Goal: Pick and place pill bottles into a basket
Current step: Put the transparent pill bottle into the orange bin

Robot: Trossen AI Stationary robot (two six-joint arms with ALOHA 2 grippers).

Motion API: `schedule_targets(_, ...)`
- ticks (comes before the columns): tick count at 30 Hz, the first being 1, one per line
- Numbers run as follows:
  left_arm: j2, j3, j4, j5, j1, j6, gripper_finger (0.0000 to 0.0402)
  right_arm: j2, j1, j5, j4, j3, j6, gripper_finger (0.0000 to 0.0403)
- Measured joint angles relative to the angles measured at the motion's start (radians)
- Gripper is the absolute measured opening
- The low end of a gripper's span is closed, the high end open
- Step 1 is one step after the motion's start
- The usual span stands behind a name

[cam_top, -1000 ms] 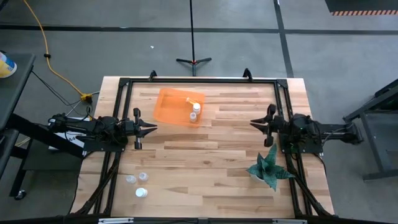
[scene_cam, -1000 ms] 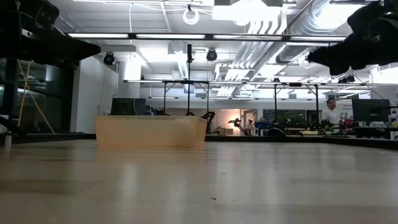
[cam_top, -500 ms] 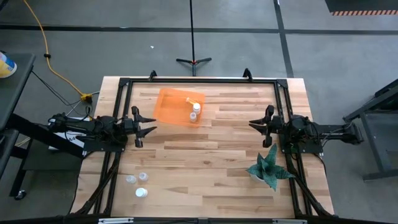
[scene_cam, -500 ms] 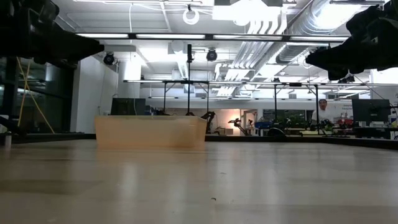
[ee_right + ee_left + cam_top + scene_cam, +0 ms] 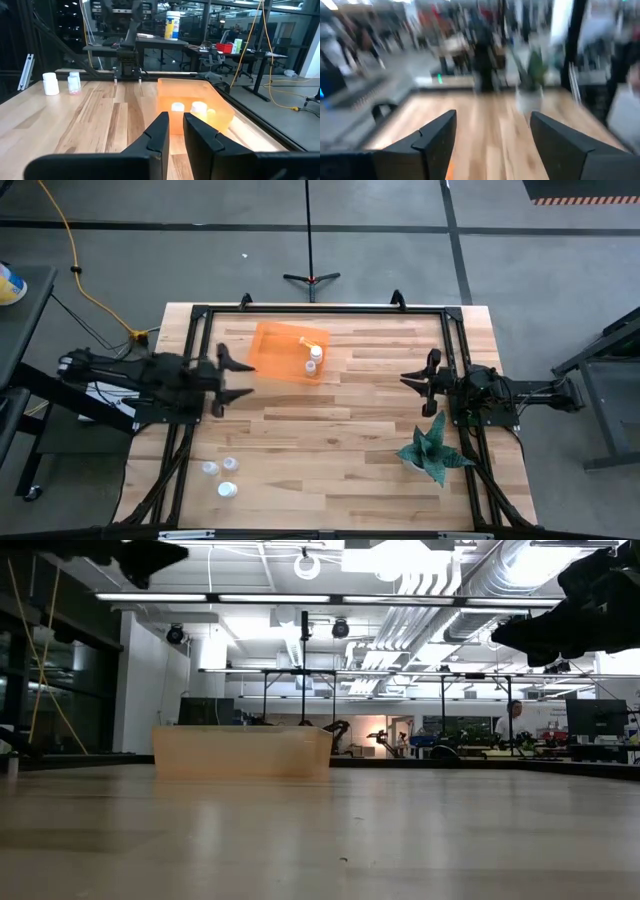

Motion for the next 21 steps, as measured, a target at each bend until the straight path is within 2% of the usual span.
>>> schedule_targets(6,0.376,0.323,-0.365,0.074,0.0,-0.051,0.0261,0.0,0.0,-0.002,0.0,0.0,0.0,0.005)
schedule_targets(10,0.603,0.575,-0.7,0.125,0.0,-0.185,0.0252,0.001,0.0,-0.005,-0.001,0.0,0.001,0.0053)
schedule_targets(14,0.794,0.78,-1.046,0.16,0.0,-0.416,0.0249,0.008,0.0,-0.005,-0.002,0.0,0.003,0.0049)
schedule_targets(17,0.908,0.871,-1.232,0.226,0.0,-0.6,0.0248,0.016,0.0,-0.005,-0.002,-0.001,0.002,0.0046)
schedule_targets(21,1.01,0.904,-1.357,0.337,0.0,-0.836,0.0248,0.015,0.0,-0.005,-0.002,-0.001,0.001,0.0048)
